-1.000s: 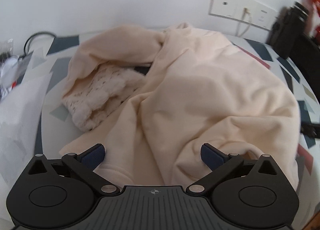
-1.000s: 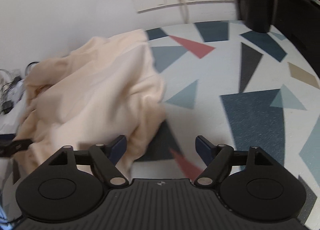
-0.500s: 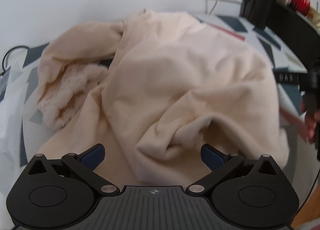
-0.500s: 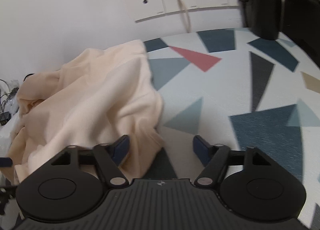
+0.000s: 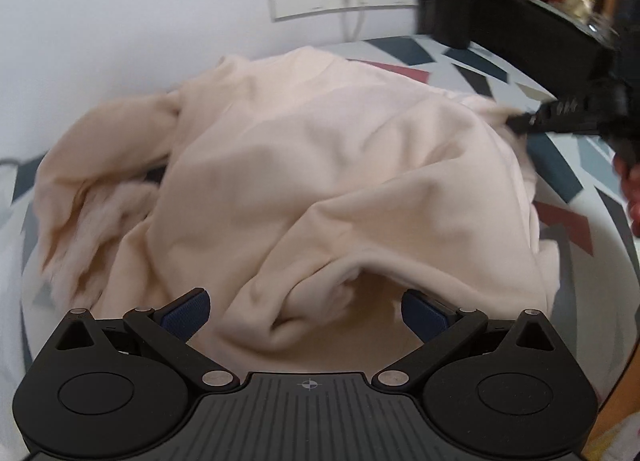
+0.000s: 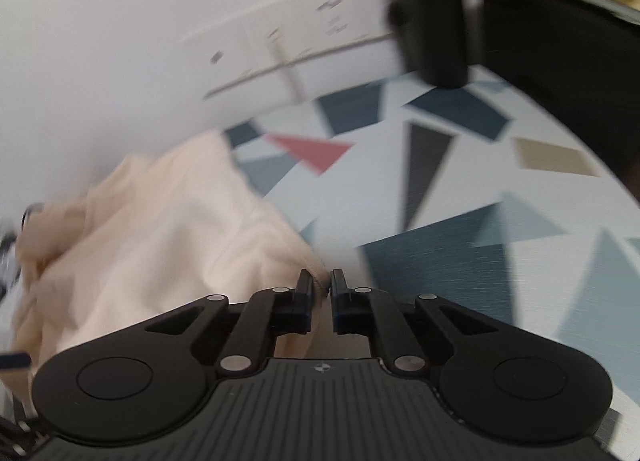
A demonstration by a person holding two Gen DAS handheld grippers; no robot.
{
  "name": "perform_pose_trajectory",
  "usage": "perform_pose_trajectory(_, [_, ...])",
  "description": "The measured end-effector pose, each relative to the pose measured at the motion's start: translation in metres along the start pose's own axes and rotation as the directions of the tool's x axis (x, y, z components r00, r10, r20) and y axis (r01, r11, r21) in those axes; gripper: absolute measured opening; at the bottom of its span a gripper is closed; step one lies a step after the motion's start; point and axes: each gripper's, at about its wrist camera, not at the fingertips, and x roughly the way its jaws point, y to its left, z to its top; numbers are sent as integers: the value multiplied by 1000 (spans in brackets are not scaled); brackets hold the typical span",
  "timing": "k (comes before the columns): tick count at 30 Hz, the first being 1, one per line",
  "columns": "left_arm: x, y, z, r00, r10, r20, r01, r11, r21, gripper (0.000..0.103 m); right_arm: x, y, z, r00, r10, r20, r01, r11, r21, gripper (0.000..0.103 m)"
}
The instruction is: Fold clothes
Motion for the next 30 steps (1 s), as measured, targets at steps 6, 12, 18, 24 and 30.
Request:
perform_pose_trajectory(6, [2,3,4,998,-52,43,53,999,-10,40,-39,-25,2,992,-88,92,80,993,86,8])
perform_pose_trajectory(12, [-12,19,4,989,-116,90,122,991,-56,11,-42,-30,-3,998,-51,44,46,992,115,8])
perform_pose_trajectory(18, [-59,89,4,970,-13,244,87,951,-296,10,-35,-14,-7,996,90,-26,-86,988,124,9])
perform_pose_trajectory(24, [-54,157,11,966,177,187,-77,891,-448,15,-21,48,-40,933,308,-187,-313,950,2,9])
perform_pose_trajectory(30, [-38,178,6,937,349,1,-306,822,-480,90,-4,106,-76,863,349,-365,-423,894,-145,14])
